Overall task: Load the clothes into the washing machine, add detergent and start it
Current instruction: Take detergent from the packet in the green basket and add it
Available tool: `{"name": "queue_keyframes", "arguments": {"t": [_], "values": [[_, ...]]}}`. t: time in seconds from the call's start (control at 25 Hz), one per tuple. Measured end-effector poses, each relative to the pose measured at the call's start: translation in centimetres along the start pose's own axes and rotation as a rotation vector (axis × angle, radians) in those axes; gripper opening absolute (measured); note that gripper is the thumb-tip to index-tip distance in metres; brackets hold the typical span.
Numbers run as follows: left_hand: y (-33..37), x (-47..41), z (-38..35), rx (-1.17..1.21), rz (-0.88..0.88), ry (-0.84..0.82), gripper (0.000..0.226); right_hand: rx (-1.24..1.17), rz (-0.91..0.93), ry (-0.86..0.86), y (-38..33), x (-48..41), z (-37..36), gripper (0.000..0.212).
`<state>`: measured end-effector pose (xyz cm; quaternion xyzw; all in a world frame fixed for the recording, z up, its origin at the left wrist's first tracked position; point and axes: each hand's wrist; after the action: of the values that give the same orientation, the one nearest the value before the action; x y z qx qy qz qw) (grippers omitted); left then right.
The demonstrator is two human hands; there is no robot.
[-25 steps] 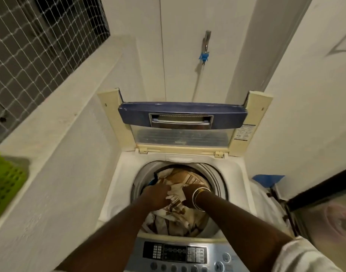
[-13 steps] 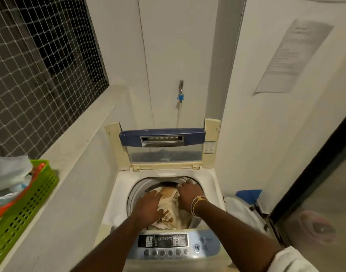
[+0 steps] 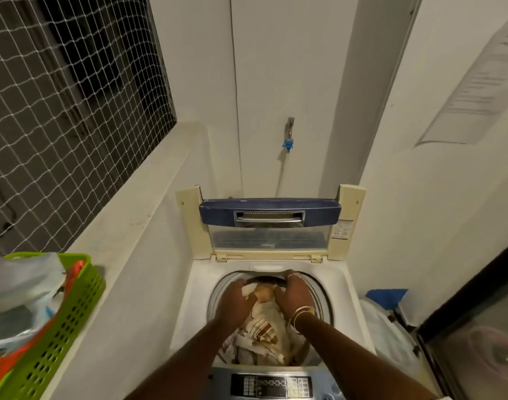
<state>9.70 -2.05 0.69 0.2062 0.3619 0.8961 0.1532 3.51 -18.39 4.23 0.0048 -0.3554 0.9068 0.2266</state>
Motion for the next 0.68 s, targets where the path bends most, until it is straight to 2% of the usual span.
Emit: {"name": "queue_keyframes", "arguments": {"t": [0.04,0.12,0.24,0.32,0.4,0.52,0.6,0.64,0.68], "values": [[0.0,-1.2,0.3,0.072,0.089,0.0,0.046,-0.197,-0.129,-0.008,-0.8,-0.8,-0.8,0.024],[-0.3,-3.4,0.6,0.234,0.241,-0.027,0.044,-0.547,-0.374,-0.033,-1.7,-3.0,-2.4,0.027],[-1.4,-6.6,0.2,0.669,0.388,-0.082,0.055,-0.924,-0.555,-0.1,-1.3,-6.9,-4.8,0.031],[-1.0,-7.6,-0.5,0.905,0.455,-0.06,0.045,-1.185,-0.679,-0.034,-1.5,-8.3,-5.2,0.03],[-0.1,-9.0,-1.0,1.067,0.566,-0.028,0.042,-1.325,-0.742,0.019,-1.3,-9.9,-5.7,0.029],[1.3,-10.8,-1.5,1.215,0.675,0.008,0.053,-1.388,-0.787,0.032,-0.3,-12.1,-6.7,0.029],[2.3,-11.0,-1.5,1.194,0.67,0.056,0.05,-1.439,-0.808,0.044,0.6,-13.1,-7.4,0.031],[2.8,-11.1,-1.3,1.321,0.633,0.067,0.046,-1.462,-0.811,0.048,0.9,-13.5,-7.6,0.032],[5.1,-10.4,0.0,1.35,0.58,0.091,0.044,-1.489,-0.81,0.056,0.9,-13.8,-7.6,0.032]]}}
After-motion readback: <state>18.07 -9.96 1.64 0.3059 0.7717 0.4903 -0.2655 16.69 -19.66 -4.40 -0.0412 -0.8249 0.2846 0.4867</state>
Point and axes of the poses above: each hand's wrist, its own x-axis away from the middle knuckle, its own z-axis out of the back of the hand, y = z × x, and after that the axes turned 6 degrees about -y, right-handed
